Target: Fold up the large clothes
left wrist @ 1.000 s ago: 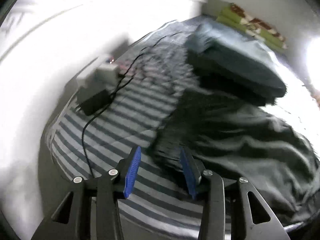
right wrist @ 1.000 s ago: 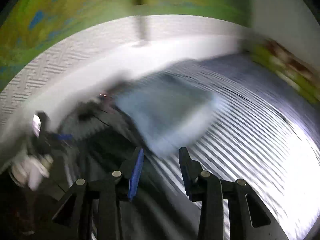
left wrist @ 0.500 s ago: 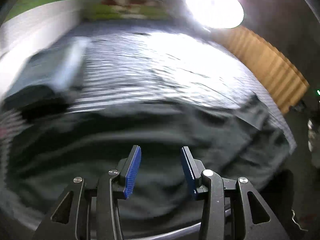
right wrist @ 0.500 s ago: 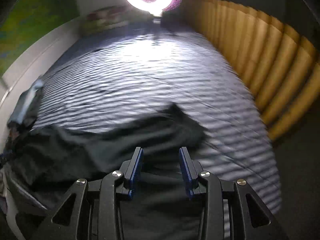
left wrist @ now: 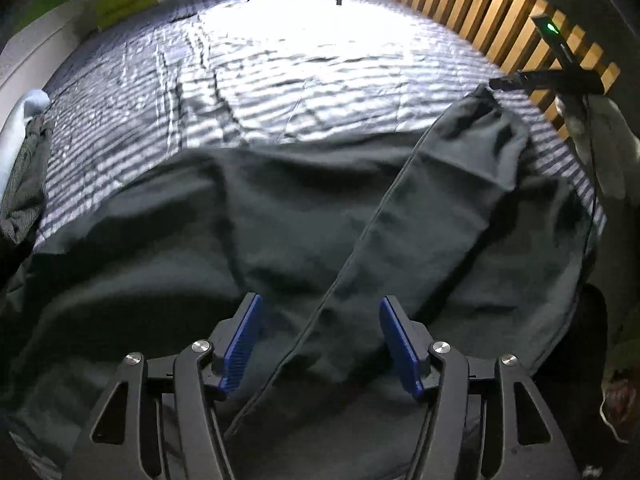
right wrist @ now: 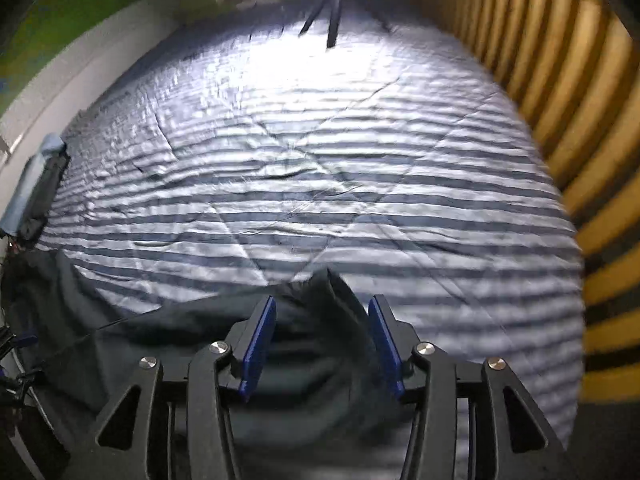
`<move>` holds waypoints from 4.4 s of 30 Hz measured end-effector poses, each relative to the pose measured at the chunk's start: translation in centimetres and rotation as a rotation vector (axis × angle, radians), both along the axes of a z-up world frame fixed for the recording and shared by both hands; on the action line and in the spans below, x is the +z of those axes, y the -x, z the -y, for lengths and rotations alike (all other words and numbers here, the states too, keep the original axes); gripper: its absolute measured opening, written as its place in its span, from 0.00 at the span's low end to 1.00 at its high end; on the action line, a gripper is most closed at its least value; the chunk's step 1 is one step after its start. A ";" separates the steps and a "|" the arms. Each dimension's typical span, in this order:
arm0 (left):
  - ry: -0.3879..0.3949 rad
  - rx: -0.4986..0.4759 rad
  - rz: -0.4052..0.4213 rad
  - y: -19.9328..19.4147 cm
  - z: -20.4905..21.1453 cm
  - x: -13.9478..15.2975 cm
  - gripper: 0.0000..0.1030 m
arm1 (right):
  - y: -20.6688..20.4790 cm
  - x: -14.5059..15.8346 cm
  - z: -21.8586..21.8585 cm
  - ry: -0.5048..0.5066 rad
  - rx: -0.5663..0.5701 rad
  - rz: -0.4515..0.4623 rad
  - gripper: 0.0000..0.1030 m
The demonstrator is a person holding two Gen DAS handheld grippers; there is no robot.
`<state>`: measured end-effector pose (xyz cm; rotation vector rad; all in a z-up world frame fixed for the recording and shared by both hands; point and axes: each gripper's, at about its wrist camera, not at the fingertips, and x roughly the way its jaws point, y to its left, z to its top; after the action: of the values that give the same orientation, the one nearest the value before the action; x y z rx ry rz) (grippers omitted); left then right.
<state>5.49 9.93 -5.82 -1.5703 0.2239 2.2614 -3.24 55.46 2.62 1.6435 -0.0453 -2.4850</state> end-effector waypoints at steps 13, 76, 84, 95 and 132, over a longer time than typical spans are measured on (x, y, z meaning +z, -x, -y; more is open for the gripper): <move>0.140 -0.050 -0.024 -0.1 -1.2 -2.1 0.02 | -1.6 -0.2 -0.3 0.077 0.028 -0.075 0.08; 0.150 -0.320 -0.061 -13.1 -0.4 2.0 0.02 | -26.8 -1.8 1.4 -0.040 0.101 0.002 0.27; 0.052 -0.349 -0.092 -12.5 -3.4 3.9 0.10 | -26.6 2.2 -6.6 0.162 -0.185 -0.099 0.41; 0.028 -0.640 -0.130 -12.5 -18.9 0.1 0.41 | -23.3 -3.1 -9.3 0.412 -0.287 0.078 0.46; 0.101 0.174 -0.130 -8.8 13.4 3.9 0.19 | -24.0 5.8 2.8 -0.210 -0.045 -0.198 0.26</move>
<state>14.25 -3.46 -1.97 -1.5469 0.2481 2.5271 20.75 52.61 8.43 1.4716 0.2120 -2.7556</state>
